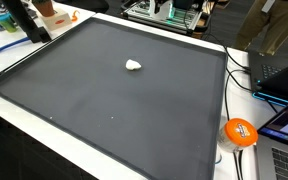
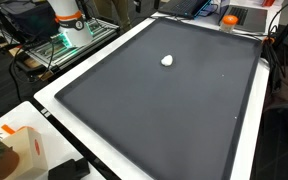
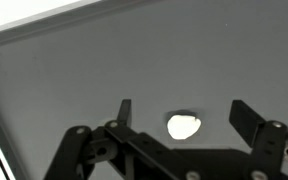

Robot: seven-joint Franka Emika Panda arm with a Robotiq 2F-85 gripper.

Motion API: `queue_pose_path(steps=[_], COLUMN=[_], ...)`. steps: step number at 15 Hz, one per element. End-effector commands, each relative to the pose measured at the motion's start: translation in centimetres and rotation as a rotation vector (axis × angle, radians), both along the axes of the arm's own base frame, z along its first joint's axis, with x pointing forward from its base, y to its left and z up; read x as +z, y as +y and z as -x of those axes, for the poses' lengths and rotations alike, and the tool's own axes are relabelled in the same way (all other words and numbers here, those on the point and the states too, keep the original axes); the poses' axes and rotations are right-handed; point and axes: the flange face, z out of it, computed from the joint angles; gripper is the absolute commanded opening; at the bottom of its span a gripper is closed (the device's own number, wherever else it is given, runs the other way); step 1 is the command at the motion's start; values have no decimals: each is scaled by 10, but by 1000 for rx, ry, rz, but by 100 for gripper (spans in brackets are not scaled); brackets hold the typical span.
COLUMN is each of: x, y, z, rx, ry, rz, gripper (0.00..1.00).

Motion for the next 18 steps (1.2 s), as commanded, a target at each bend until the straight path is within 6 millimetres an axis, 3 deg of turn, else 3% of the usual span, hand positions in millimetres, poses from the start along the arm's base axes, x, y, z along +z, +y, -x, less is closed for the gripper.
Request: queue_pose_path(steps=[1,10,16,18], x=[3,7,9,2], y=[4,15,12,18], z=[-15,-46,-44,-62], rx=[-112,-251,-238,-264], ry=[-59,-299,-284,-297], rz=[-17,-26,-24,-16], gripper=[100,100,100,100])
